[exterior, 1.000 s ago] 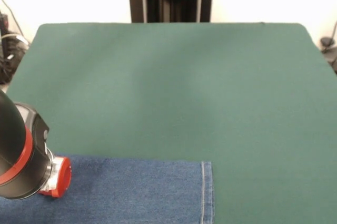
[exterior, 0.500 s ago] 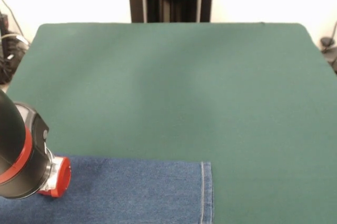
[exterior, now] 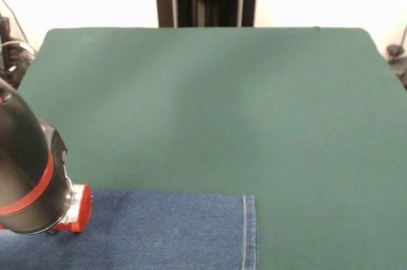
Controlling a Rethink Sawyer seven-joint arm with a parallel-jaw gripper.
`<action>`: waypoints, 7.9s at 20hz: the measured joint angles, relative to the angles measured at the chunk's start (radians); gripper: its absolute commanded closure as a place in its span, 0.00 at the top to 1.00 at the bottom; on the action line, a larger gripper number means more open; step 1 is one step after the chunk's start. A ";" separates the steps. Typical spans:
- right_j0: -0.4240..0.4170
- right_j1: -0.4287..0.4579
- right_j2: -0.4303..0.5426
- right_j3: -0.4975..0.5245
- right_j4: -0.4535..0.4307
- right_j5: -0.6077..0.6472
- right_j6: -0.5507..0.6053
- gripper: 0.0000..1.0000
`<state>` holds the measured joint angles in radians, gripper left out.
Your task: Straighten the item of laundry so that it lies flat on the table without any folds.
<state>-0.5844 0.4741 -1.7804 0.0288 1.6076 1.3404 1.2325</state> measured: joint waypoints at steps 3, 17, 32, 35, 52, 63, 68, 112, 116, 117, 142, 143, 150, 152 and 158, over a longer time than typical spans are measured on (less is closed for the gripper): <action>0.018 0.000 0.065 0.000 -0.073 -0.016 0.000 1.00; 0.076 -0.007 0.303 0.004 -0.310 -0.061 0.000 1.00; 0.263 -0.045 0.645 0.029 -0.623 -0.076 0.000 1.00; 0.289 -0.053 0.675 0.030 -0.654 -0.076 0.000 1.00; 0.346 -0.118 0.848 0.082 -0.751 -0.076 0.000 1.00; 0.447 -0.270 1.098 0.270 -0.903 -0.076 0.000 1.00; 0.452 -0.297 1.154 0.289 -0.957 -0.083 0.000 1.00; 0.454 -0.268 1.441 0.322 -1.207 -0.221 0.000 1.00; 0.461 -0.272 1.448 0.322 -1.209 -0.221 0.000 1.00; 0.467 -0.275 1.458 0.322 -1.210 -0.221 0.000 1.00; 0.478 -0.158 1.389 0.108 -1.183 -0.173 0.000 1.00; 0.472 -0.144 1.373 0.085 -1.167 -0.158 0.000 1.00; 0.394 -0.026 1.124 -0.077 -0.899 -0.055 0.001 1.00; 0.356 0.006 1.007 -0.113 -0.773 -0.025 0.001 1.00; 0.242 0.060 0.643 -0.147 -0.414 0.062 0.001 0.00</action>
<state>-0.3422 0.5341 -1.1370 -0.1184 1.1934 1.4026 1.2334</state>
